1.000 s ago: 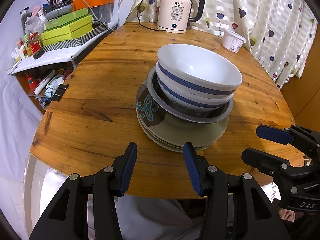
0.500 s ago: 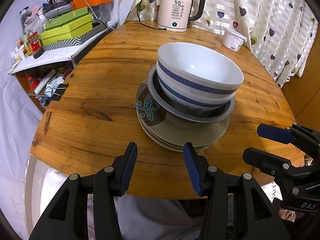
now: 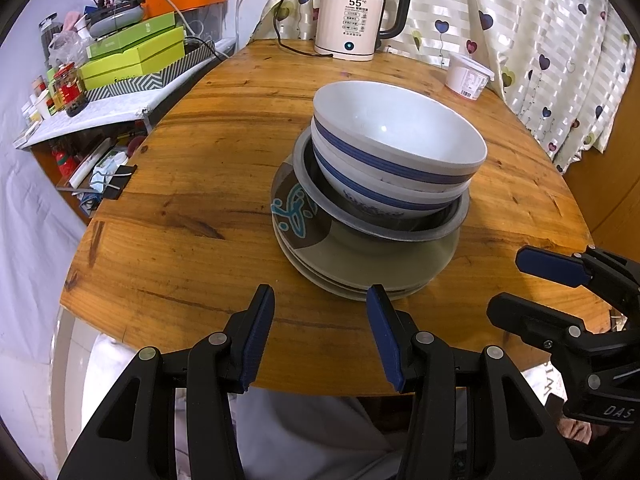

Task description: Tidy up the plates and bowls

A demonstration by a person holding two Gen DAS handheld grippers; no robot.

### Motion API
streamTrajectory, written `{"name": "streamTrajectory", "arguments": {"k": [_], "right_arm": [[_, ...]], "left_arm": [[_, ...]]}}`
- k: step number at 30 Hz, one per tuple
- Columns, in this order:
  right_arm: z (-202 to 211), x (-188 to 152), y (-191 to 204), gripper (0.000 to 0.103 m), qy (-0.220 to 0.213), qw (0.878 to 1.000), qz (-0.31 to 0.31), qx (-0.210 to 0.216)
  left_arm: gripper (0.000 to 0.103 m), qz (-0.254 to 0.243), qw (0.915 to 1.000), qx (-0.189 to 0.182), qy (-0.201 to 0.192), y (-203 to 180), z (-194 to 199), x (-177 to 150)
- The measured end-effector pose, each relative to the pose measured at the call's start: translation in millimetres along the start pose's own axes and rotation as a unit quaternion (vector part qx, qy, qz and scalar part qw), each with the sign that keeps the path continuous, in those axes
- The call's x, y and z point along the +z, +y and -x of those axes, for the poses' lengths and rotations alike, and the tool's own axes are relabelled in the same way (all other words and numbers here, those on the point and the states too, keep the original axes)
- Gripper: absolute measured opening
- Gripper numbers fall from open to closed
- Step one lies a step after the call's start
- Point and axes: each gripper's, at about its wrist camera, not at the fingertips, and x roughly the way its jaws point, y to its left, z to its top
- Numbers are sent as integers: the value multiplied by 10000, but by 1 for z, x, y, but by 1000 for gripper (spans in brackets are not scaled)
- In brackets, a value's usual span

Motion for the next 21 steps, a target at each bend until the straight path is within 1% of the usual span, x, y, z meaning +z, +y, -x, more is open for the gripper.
{"name": "streamTrajectory", "arguments": {"k": [21], "right_arm": [[2,0,2,56,1,10000,-4,14]], "left_arm": [[49,26,10000,2,27,1,0,-1]]}}
